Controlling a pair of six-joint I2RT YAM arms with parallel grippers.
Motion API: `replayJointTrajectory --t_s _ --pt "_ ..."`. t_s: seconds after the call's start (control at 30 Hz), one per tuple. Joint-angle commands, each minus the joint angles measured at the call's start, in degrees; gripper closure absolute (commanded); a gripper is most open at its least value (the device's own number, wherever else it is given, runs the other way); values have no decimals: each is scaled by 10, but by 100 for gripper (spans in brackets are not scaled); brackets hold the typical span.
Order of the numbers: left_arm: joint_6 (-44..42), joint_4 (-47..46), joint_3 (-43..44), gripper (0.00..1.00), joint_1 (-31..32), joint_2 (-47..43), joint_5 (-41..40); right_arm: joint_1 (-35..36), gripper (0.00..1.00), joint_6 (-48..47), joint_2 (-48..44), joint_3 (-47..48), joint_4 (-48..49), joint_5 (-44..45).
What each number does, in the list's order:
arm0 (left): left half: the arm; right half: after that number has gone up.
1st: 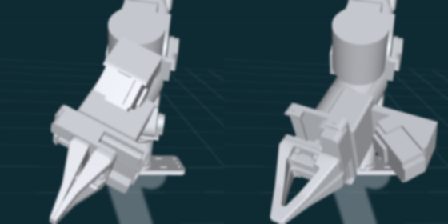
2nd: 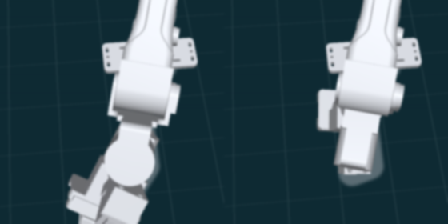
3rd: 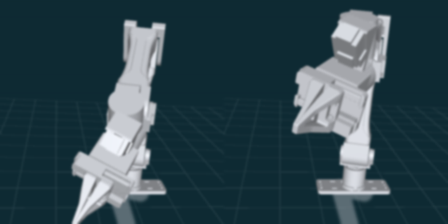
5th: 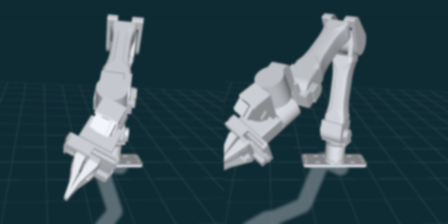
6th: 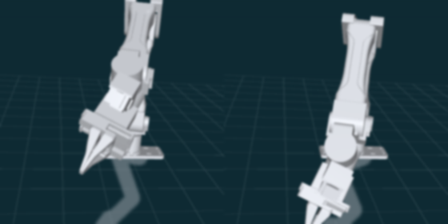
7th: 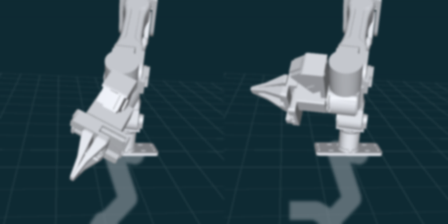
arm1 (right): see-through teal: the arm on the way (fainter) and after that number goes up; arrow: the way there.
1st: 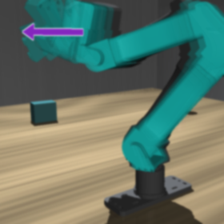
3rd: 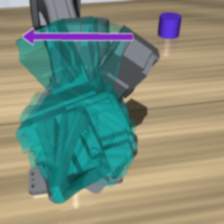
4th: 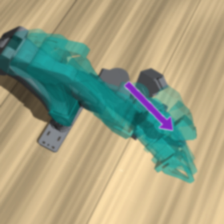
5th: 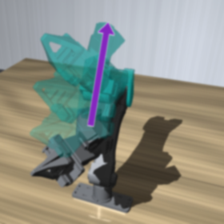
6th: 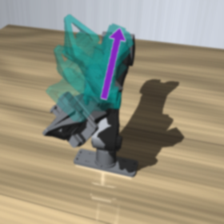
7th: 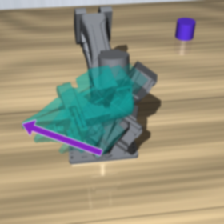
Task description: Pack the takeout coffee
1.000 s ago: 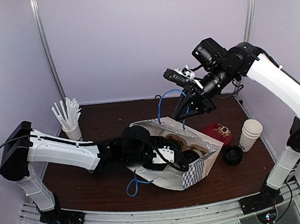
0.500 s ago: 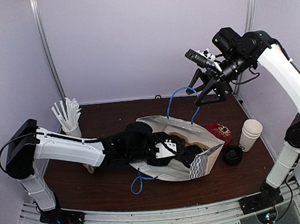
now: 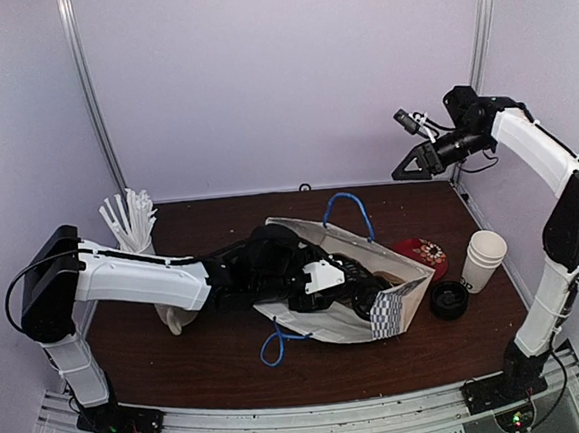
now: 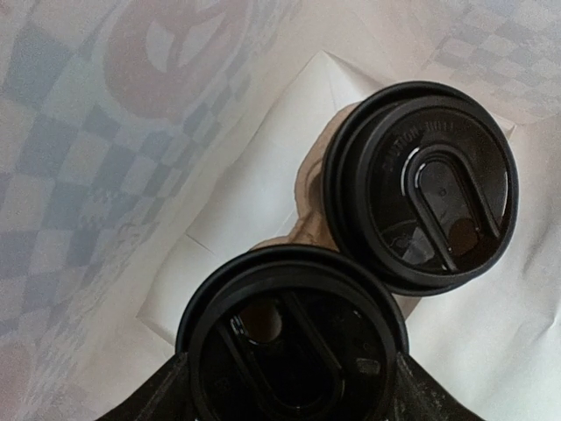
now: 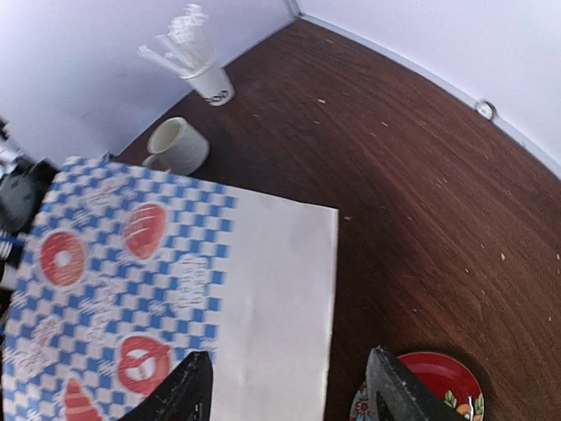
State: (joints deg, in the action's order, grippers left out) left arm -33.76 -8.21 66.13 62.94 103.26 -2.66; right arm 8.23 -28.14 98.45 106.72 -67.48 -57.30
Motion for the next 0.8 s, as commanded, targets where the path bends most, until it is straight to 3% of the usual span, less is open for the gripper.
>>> replayJointTrajectory --t_s 0.0,0.3,0.77 --pt "19 3 11 34 -6 9 9 6 41 108 81 -6 140 99" --pt "27 -5 9 34 -10 12 11 55 58 119 300 119 46 229" --pt "27 -18 -4 34 -11 2 6 112 59 38 441 225 -85 101"
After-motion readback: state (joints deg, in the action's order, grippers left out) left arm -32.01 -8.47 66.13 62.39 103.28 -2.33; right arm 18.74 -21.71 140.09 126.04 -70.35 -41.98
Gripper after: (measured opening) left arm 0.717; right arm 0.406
